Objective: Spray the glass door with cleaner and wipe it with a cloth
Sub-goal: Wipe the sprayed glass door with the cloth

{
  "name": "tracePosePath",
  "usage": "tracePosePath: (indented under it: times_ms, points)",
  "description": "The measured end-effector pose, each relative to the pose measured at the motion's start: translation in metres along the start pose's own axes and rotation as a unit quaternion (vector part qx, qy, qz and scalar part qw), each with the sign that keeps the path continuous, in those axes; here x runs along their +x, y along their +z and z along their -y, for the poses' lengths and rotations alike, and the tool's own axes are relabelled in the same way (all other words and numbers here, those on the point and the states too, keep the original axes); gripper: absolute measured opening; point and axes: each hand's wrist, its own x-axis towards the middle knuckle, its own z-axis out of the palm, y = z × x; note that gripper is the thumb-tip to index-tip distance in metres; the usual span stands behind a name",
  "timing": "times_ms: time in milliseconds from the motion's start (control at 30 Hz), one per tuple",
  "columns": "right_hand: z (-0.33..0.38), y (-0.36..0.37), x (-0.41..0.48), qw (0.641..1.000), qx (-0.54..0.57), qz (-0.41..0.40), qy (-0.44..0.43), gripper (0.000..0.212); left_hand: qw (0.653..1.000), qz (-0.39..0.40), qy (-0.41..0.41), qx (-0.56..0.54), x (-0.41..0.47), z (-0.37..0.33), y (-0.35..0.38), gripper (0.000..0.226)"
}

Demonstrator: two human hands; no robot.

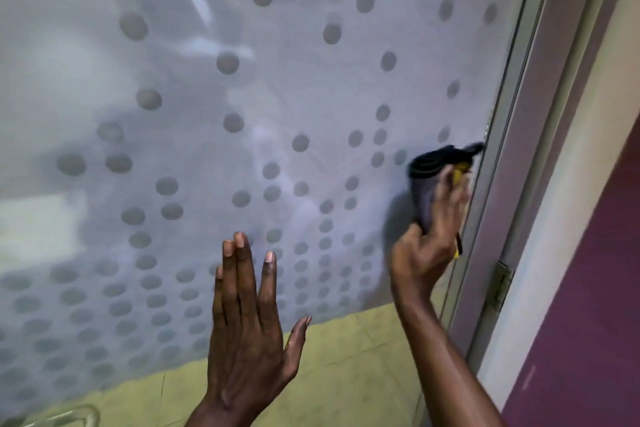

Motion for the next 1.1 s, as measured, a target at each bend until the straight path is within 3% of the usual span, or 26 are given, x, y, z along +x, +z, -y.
tracePosePath:
  times_ms: [67, 167, 233, 333, 400, 467, 533, 600, 700, 767, 800, 833, 900, 1000, 1033, 1100]
  points:
    - [0.006, -0.001, -0.034, 0.979, -0.036, 0.106, -0.171, 0.091, 1.0, -0.002, -0.006, 0.01, 0.001, -0.001, 0.003, 0.105]
    - [-0.015, -0.016, -0.059, 0.901, -0.108, 0.224, -0.355, 0.09, 1.0, -0.007, -0.004, 0.03, 0.001, 0.002, 0.004, 0.104]
    - [-0.03, -0.023, -0.036, 0.913, -0.117, 0.195, -0.34, 0.094, 0.999, -0.01, -0.007, 0.039, 0.0, 0.002, 0.005, 0.105]
    - [-0.027, -0.021, 0.032, 0.98, -0.064, 0.07, -0.177, 0.095, 0.999, -0.027, -0.013, 0.032, 0.001, -0.002, 0.006, 0.103]
    - [-0.009, -0.012, 0.079, 0.994, -0.028, 0.005, -0.106, 0.097, 0.999, -0.031, -0.015, 0.027, 0.002, -0.006, 0.005, 0.103]
    - [0.015, -0.002, 0.105, 0.996, -0.002, -0.013, -0.092, 0.101, 0.999, -0.03, -0.013, 0.024, 0.002, -0.011, 0.005, 0.102]
    - [0.036, 0.009, 0.101, 0.99, -0.018, 0.0, -0.14, 0.103, 0.999, -0.03, -0.01, 0.018, 0.003, -0.017, 0.006, 0.101]
    - [0.05, 0.014, 0.07, 0.965, -0.038, 0.074, -0.25, 0.096, 0.999, -0.026, -0.01, 0.017, 0.004, -0.022, 0.01, 0.099]
    - [0.049, 0.005, 0.015, 0.868, -0.08, 0.209, -0.444, 0.075, 0.999, -0.024, -0.008, 0.021, 0.007, -0.025, 0.016, 0.096]
    - [0.034, -0.006, 0.009, 0.82, -0.105, 0.224, -0.516, 0.065, 0.999, -0.025, -0.012, 0.023, 0.008, -0.025, 0.018, 0.095]
    - [0.026, -0.011, 0.021, 0.817, -0.112, 0.212, -0.524, 0.064, 0.999, -0.025, -0.013, 0.028, 0.008, -0.025, 0.018, 0.096]
    - [0.018, -0.013, 0.04, 0.828, -0.118, 0.193, -0.513, 0.066, 0.999, -0.027, -0.012, 0.034, 0.008, -0.025, 0.017, 0.096]
    - [0.007, -0.013, 0.089, 0.885, -0.115, 0.129, -0.433, 0.076, 0.999, -0.031, -0.006, 0.039, 0.008, -0.023, 0.016, 0.097]
    - [0.015, -0.008, 0.157, 0.981, -0.033, 0.021, -0.19, 0.092, 0.999, -0.032, 0.005, 0.032, 0.007, -0.018, 0.015, 0.097]
    - [0.026, -0.005, 0.17, 0.993, 0.011, -0.007, -0.115, 0.095, 0.999, -0.033, 0.006, 0.035, 0.006, -0.017, 0.014, 0.097]
    - [0.054, 0.008, 0.175, 0.996, 0.056, -0.048, -0.042, 0.097, 0.999, -0.034, -0.002, 0.043, 0.006, -0.015, 0.012, 0.099]
